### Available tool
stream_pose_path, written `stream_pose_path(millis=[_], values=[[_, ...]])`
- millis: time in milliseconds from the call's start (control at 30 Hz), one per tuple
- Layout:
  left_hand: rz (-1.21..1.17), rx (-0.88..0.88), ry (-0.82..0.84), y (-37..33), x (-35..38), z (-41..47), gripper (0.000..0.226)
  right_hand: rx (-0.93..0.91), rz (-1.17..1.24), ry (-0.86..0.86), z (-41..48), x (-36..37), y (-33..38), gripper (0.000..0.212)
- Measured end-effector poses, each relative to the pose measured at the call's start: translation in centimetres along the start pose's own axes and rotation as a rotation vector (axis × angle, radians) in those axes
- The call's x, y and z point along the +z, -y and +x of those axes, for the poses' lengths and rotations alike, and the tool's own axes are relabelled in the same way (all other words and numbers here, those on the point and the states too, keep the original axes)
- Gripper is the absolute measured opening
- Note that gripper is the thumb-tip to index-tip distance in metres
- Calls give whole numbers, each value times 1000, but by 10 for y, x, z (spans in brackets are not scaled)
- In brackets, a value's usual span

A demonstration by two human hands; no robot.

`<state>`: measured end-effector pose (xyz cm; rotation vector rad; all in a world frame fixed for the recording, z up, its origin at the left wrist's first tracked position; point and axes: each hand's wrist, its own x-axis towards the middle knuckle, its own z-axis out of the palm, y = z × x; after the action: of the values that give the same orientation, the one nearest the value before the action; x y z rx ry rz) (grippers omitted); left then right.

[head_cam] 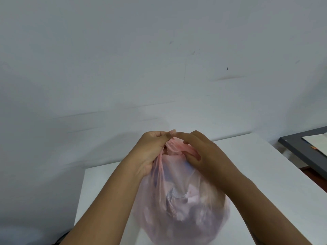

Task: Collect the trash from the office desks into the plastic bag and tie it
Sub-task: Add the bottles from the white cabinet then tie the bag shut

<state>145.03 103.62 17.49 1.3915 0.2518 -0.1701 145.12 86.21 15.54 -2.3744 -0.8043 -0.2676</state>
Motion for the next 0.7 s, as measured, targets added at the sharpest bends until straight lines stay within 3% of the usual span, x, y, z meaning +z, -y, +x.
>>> stream_pose_path(millis=[267, 700], values=[[-9, -82, 37, -2, 0, 3, 28, -57, -24, -74, 2, 3, -3, 38], [-21, -102, 16, -4, -2, 1, 23, -137, 76, -125, 0, 9, 5, 33]])
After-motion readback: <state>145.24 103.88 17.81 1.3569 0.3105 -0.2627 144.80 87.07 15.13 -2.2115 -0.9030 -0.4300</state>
